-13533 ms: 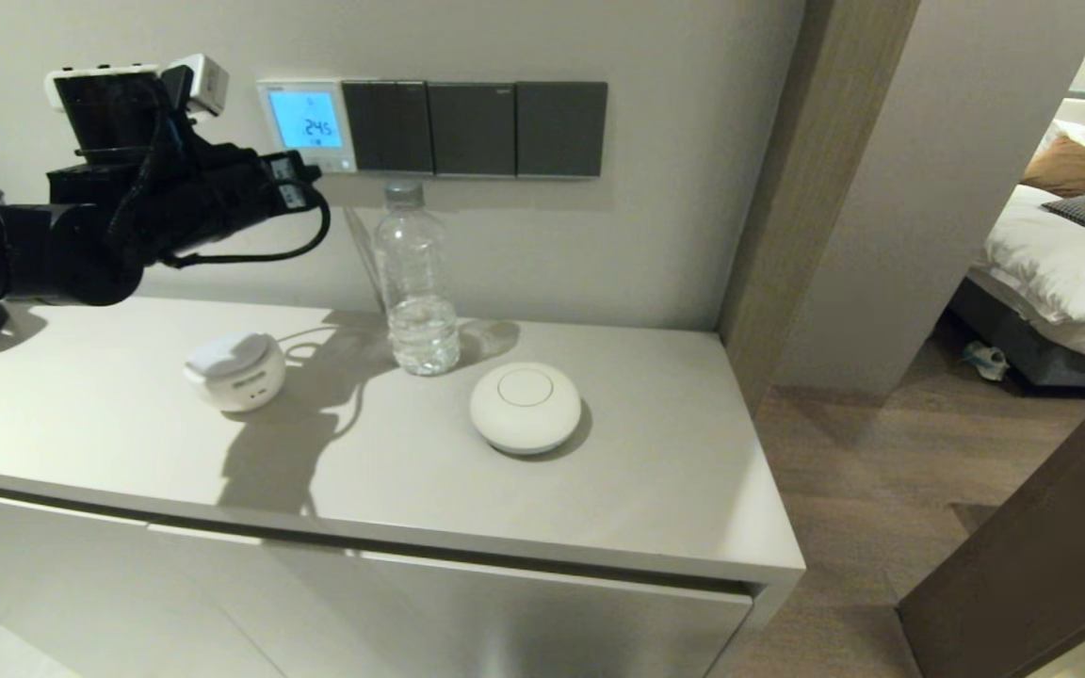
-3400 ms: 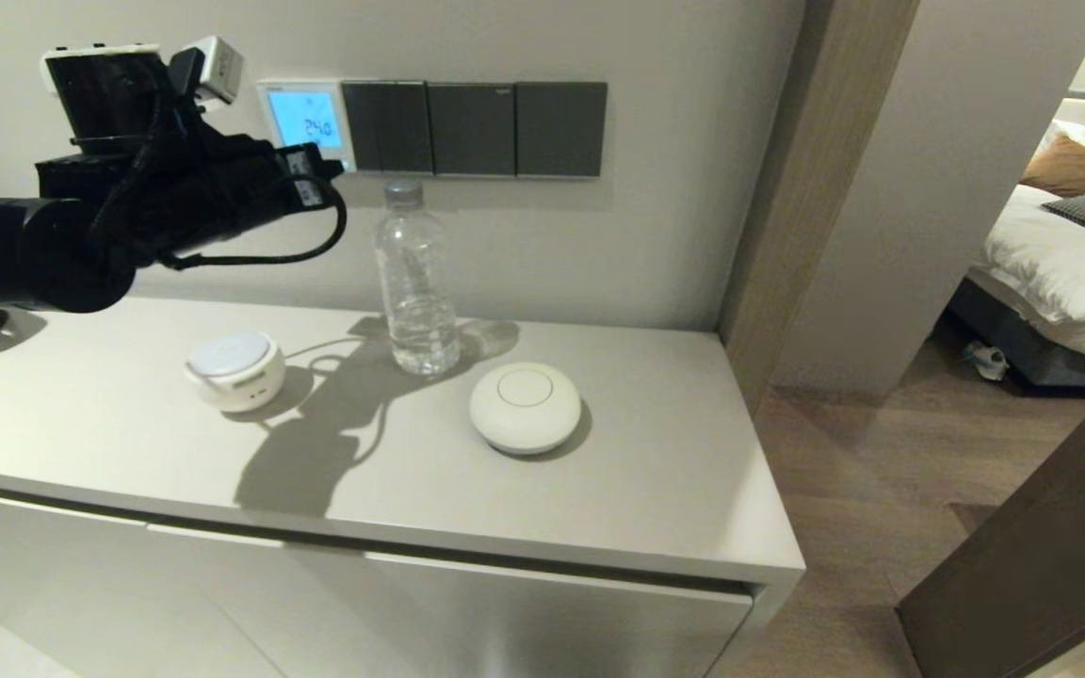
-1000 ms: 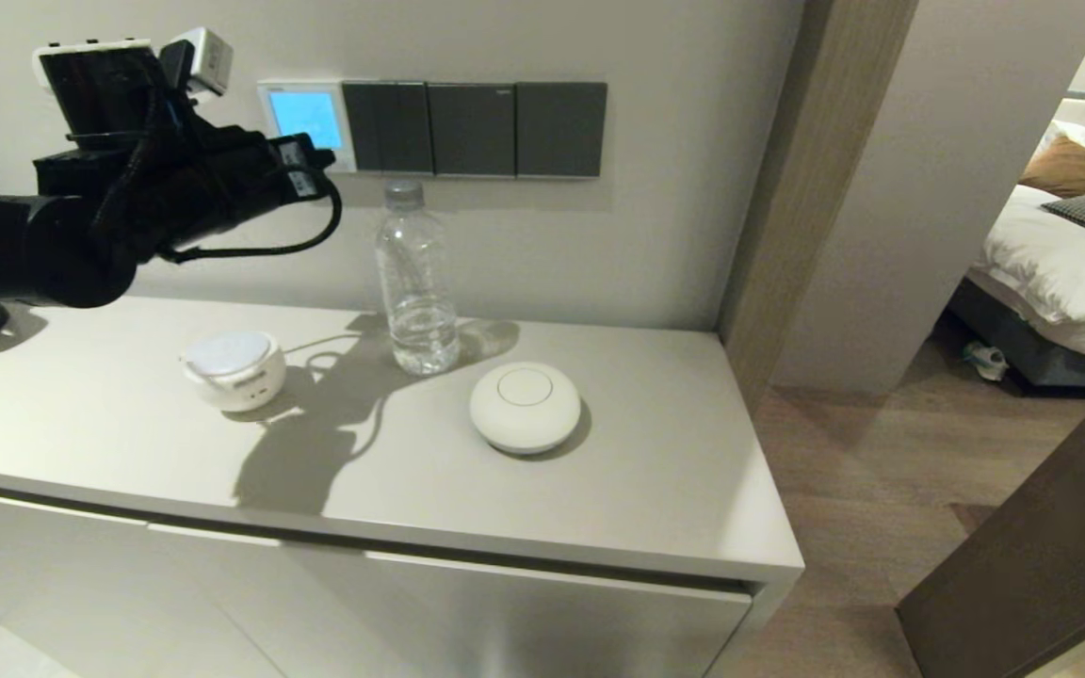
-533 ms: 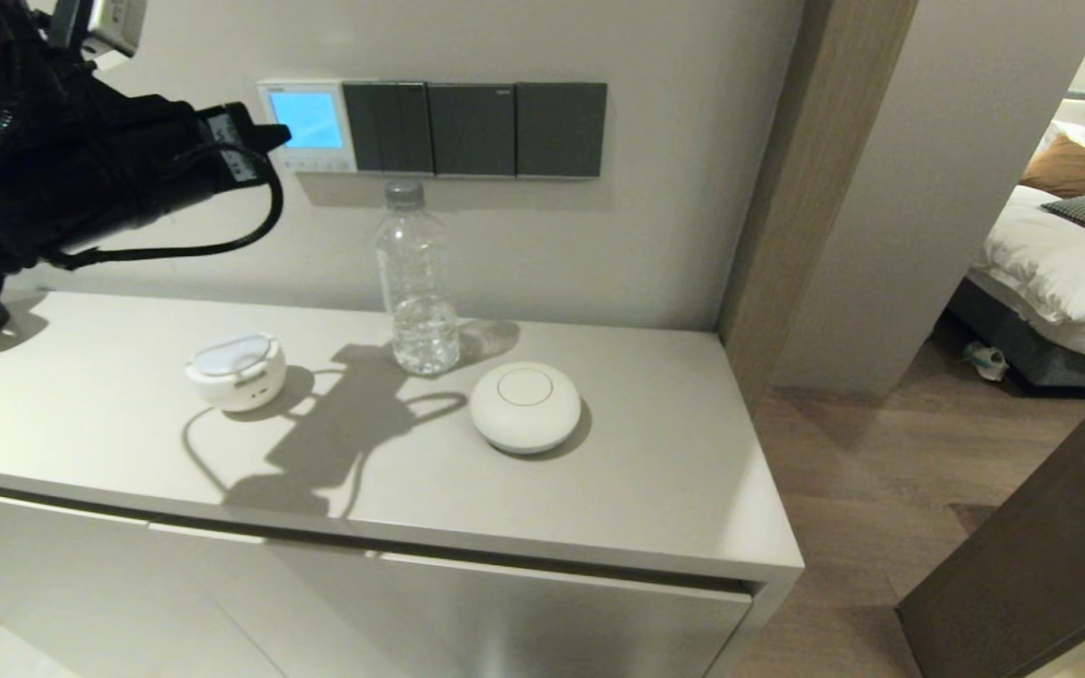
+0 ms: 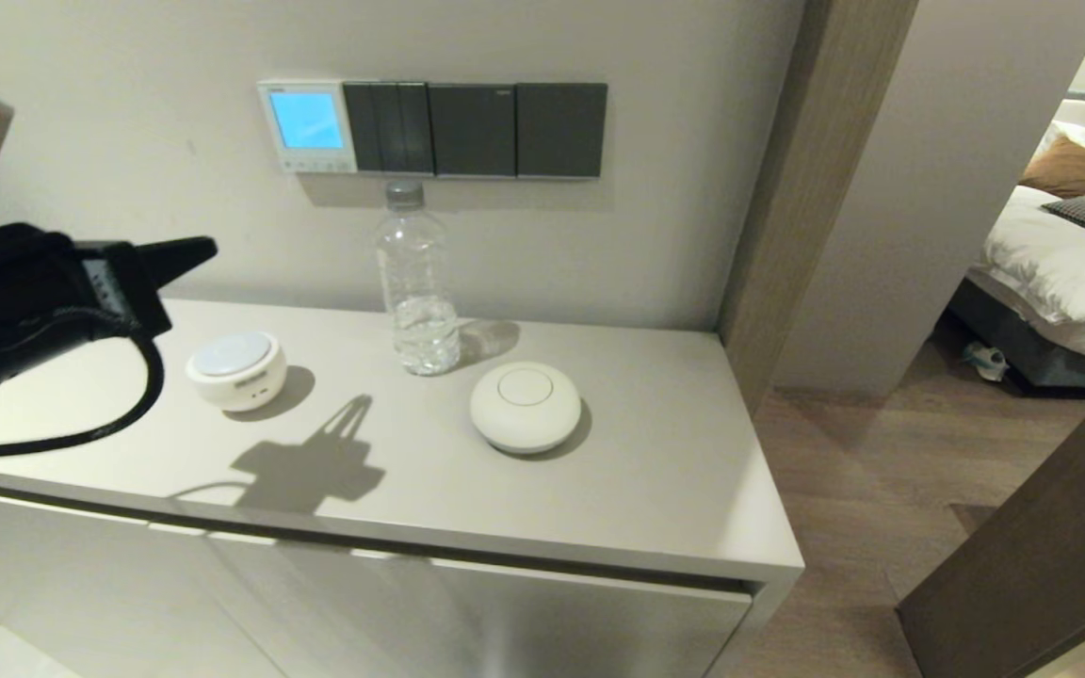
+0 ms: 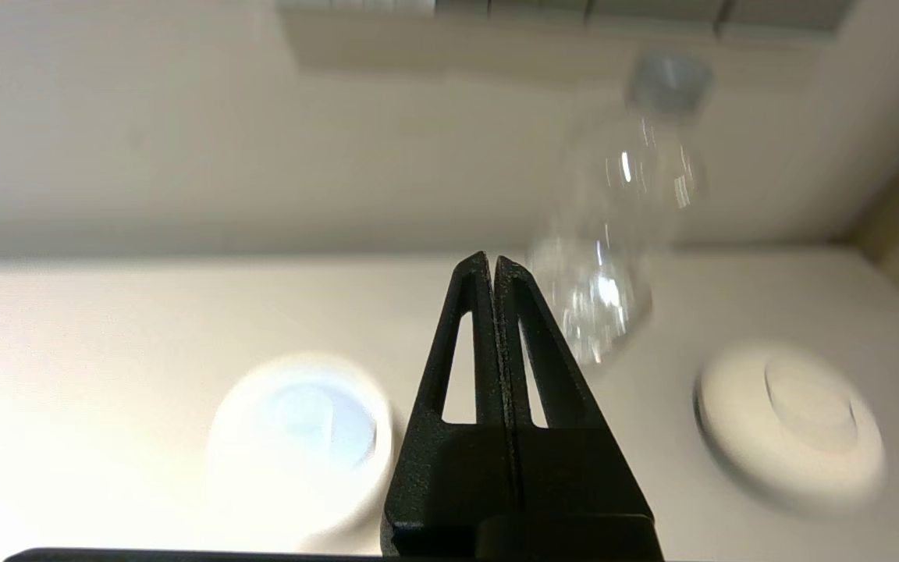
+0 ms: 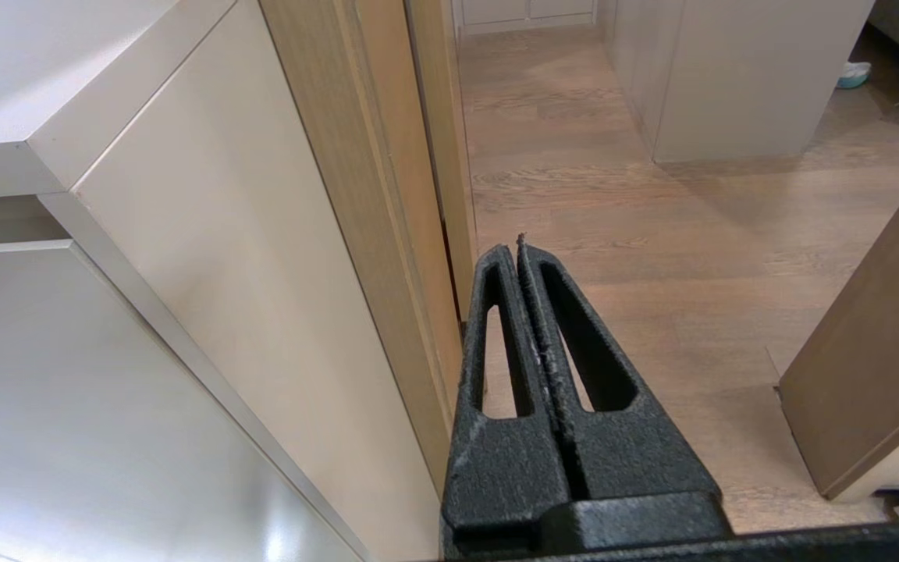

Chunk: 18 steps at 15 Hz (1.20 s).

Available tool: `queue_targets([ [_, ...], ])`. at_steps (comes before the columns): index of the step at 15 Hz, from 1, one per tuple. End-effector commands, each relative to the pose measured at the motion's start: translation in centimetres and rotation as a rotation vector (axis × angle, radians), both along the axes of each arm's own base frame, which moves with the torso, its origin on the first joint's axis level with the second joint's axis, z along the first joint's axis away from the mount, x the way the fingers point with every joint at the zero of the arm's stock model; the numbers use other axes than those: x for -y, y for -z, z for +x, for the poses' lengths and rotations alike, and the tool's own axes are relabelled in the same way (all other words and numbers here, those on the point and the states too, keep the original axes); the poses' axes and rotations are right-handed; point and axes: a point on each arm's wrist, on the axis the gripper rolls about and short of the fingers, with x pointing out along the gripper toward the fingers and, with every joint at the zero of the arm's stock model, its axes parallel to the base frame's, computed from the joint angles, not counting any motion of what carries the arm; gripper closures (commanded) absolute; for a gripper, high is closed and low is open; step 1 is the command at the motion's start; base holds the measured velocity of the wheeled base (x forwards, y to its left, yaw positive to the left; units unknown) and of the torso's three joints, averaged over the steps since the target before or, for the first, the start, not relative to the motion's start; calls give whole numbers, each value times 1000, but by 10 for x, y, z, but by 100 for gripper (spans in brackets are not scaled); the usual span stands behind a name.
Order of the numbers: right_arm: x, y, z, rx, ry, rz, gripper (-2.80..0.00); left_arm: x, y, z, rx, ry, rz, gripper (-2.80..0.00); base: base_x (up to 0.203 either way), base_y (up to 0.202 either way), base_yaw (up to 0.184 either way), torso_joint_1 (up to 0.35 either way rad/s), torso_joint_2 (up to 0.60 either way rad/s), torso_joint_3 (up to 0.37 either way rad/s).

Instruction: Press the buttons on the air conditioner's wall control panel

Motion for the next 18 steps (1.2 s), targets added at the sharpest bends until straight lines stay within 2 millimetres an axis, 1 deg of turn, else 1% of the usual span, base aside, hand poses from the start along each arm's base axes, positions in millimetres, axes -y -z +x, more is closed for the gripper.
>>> queue_targets([
  [1, 0, 1, 0, -3, 0, 1, 0, -12, 7, -65, 82, -7, -11, 0, 0, 0, 0, 0, 0, 0],
  [4, 0, 1, 0, -3, 0, 1, 0, -21, 40, -123, 110, -12, -11, 0, 0, 0, 0, 0, 0, 0],
  [6, 0, 1, 0, -3, 0, 1, 0, -25, 67, -150, 69, -24, -6, 0, 0, 0, 0, 0, 0, 0],
  [8, 0, 1, 0, -3, 0, 1, 0, -28, 94, -170, -20, -38, 8, 0, 0, 0, 0, 0, 0, 0],
  [10, 0, 1, 0, -3, 0, 1, 0, -30, 116, -180, -77, -61, 18, 0, 0, 0, 0, 0, 0, 0],
  [14, 0, 1, 0, -3, 0, 1, 0, -34, 152, -195, -83, -138, 24, 0, 0, 0, 0, 0, 0, 0],
  [15, 0, 1, 0, -3, 0, 1, 0, -35, 158, -198, -87, -159, 26, 0, 0, 0, 0, 0, 0, 0],
  [18, 0, 1, 0, -3, 0, 1, 0, -35, 177, -196, -147, -174, 45, 0, 0, 0, 0, 0, 0, 0],
])
